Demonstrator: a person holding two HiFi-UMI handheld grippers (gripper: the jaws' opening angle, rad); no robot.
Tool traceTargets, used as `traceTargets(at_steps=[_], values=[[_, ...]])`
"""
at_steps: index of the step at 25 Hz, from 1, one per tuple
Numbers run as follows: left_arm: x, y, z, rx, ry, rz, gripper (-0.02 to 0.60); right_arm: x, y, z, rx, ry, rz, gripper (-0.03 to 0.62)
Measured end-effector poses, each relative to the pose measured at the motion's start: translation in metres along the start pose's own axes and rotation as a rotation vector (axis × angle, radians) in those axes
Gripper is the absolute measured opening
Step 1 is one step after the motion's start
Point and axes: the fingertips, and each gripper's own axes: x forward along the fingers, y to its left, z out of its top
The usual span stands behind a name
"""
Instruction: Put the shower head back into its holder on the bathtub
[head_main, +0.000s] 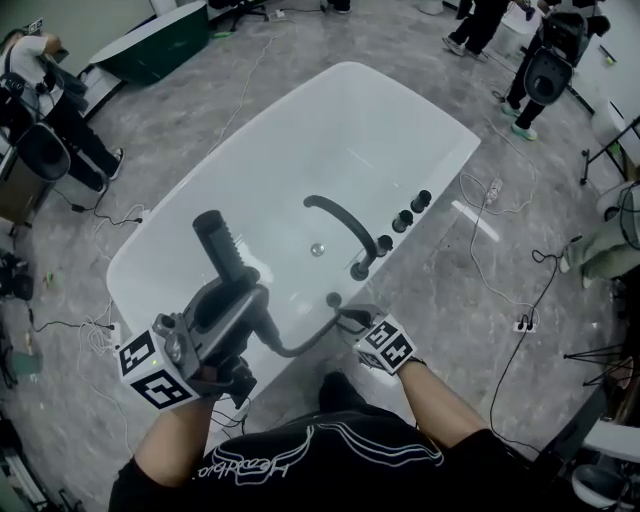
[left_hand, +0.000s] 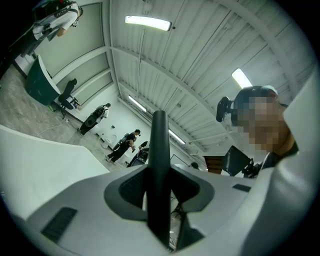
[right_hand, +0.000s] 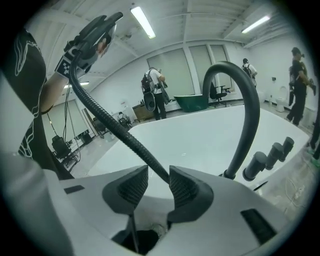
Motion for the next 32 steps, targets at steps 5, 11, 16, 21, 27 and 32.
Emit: traceTargets(at_steps=[5,11,16,21,27,32], values=[[0.015,0.013,-0.018,0.043,0.046,0.044,0.132,-0.006,0.000,-0.014,0.023,0.011,0.008,0.147],[0.040,0.028,-0.051,0.212,0.138,0.124,0.133,-0.031,-0.011,-0.007,0.130,-0.099,-0.009,0.147],[0.053,0.041,-0.076,0.305,0.202,0.130,0.132,-0.047,-0.013,0.010,0.151,-0.151,-0.030,0.147],[0.071,0.052,-0.120,0.407,0.262,0.136,0.132,-0.066,-0.027,0.013,0.179,-0.213,-0.057,0.146],[0.079,0.077,-0.159,0.410,0.262,0.190,0.132,-0.084,-0.040,0.024,0.196,-0.302,-0.071,0.074],[0.086,0.095,-0.189,0.441,0.252,0.206,0.132,-0.080,-0.043,0.015,0.208,-0.289,-0.053,0.063]])
